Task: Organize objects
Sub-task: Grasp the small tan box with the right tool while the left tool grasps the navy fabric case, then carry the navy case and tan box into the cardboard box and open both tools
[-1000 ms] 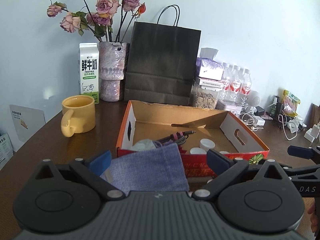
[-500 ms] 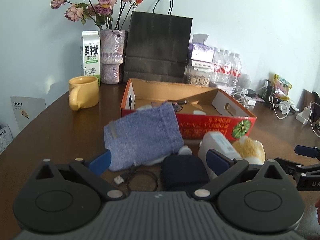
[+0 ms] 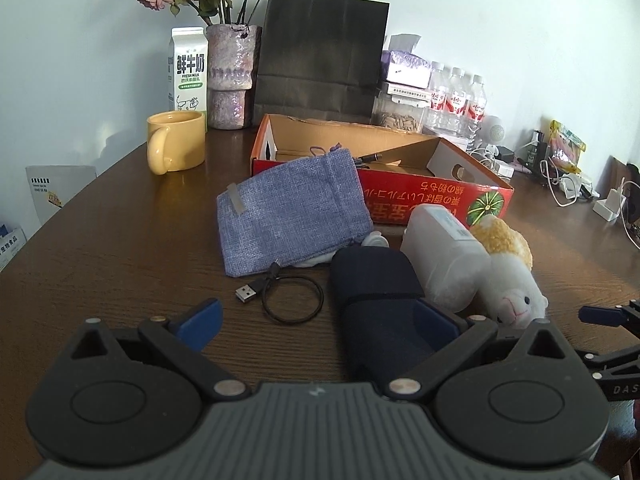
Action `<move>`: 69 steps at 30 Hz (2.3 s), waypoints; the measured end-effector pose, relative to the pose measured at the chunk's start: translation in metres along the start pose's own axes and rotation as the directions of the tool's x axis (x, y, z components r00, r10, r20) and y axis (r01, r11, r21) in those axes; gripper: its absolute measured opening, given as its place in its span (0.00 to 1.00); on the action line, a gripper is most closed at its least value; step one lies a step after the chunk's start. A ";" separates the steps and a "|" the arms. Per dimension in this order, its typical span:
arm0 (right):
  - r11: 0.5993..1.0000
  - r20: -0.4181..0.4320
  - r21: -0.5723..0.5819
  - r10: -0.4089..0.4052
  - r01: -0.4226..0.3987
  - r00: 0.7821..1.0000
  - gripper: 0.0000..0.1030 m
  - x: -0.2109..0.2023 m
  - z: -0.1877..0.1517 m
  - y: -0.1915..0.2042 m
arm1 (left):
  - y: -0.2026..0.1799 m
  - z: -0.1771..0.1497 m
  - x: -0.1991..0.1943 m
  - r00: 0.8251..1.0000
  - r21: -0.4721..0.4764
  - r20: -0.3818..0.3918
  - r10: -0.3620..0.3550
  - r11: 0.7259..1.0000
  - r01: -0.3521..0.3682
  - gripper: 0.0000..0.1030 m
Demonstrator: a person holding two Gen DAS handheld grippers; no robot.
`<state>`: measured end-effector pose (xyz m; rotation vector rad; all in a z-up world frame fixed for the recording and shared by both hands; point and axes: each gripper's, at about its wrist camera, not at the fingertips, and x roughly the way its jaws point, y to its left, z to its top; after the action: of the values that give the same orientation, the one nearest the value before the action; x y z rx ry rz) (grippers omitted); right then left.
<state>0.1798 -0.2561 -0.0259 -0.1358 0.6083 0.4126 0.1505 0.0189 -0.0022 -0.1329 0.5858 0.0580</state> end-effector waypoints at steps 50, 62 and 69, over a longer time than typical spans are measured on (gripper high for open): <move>0.996 0.142 0.083 -0.044 0.032 0.989 0.33 -0.004 0.010 -0.014 | -0.038 -0.001 0.055 0.990 0.157 -0.143 -0.009 0.987 0.032 0.68; 0.995 0.133 0.089 -0.052 0.041 0.990 0.33 -0.002 0.011 -0.014 | -0.039 0.000 0.063 0.988 0.146 -0.155 0.008 0.989 0.014 0.69; 0.995 0.128 0.094 -0.054 0.042 0.990 0.33 -0.001 0.011 -0.015 | -0.032 0.000 0.053 0.991 0.118 -0.135 -0.011 0.993 0.027 0.62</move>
<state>0.1912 -0.2668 -0.0166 -0.0355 0.4931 0.3435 0.1982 -0.0118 -0.0280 -0.0255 0.7209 -0.0046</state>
